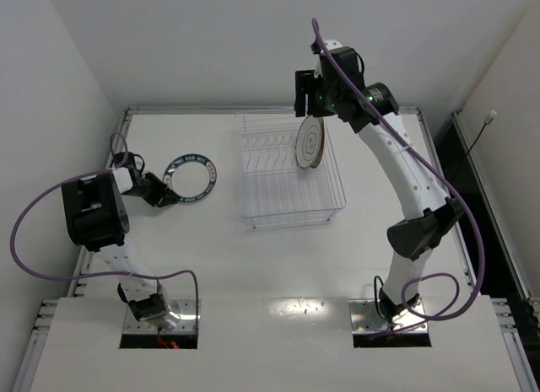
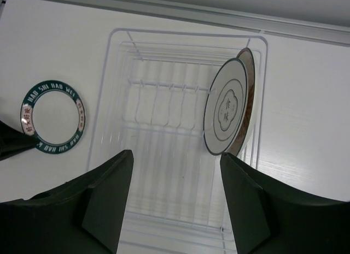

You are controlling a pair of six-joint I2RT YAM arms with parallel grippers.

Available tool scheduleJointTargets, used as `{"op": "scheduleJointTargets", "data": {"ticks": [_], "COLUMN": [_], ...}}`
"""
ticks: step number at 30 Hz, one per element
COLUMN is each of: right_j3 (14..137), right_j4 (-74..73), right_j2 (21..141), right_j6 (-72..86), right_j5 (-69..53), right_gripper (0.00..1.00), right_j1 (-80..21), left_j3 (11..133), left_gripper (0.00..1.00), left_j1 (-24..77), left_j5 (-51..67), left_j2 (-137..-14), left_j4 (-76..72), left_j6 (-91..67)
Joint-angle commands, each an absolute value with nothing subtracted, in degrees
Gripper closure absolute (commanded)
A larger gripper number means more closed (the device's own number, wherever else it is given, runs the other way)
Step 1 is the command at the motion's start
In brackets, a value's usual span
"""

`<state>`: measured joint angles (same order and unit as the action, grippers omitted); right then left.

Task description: Load the plates into the dish rack

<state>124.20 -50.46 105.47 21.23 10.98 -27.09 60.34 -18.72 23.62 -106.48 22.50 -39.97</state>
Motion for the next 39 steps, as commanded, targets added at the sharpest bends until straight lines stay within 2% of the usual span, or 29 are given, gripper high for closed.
{"op": "scheduleJointTargets", "data": {"ticks": [1,3,8,11,14,18,22,30,39], "right_j3": [126.65,126.65,125.51,122.8,120.15,119.28,115.93,118.22,117.69], "right_j4": [-51.32,-51.33,-51.25,-47.83,-42.91,-39.57,-34.63,-29.54,-25.67], "right_j2": [103.45,102.93,102.92,102.92,105.54,108.72,112.3,119.79,125.06], "right_j6": [21.62,21.62,21.62,22.23,24.51,28.03,31.46,36.47,39.98], "right_j5": [10.81,11.33,8.62,-1.81,-21.63,-31.44,-37.6,-43.5,-44.74], "right_gripper": [0.38,0.38,0.35,0.34,0.34,0.4,0.4,0.4,0.4], "right_j1": [-26.02,-26.02,-24.88,-24.08,-22.07,-20.84,-20.3,-20.3,-20.83], "left_j3": [60.29,60.29,63.89,66.52,66.53,67.06,63.73,60.21,58.45], "left_gripper": [0.87,1.0,1.0,1.0,1.0,1.0,1.0,1.0,1.0], "left_j1": [-19.07,-19.07,-19.07,-19.07,-19.69,-20.21,-20.21,-17.49,-13.72], "left_j5": [23.64,24.87,26.71,30.57,36.2,41.03,47.44,53.87,57.56], "left_j2": [-110.48,-111.09,-107.33,-105.3,-101.97,-100.81,-99.67,-99.05,-99.05], "left_j4": [18.81,18.29,18.28,17.06,11.8,7.66,-2.16,-16.84,-33.37], "left_j6": [-41.04,-41.04,-40.52,-40.52,-45.5,-50.0,-57.63,-65.56,-75.23]}}
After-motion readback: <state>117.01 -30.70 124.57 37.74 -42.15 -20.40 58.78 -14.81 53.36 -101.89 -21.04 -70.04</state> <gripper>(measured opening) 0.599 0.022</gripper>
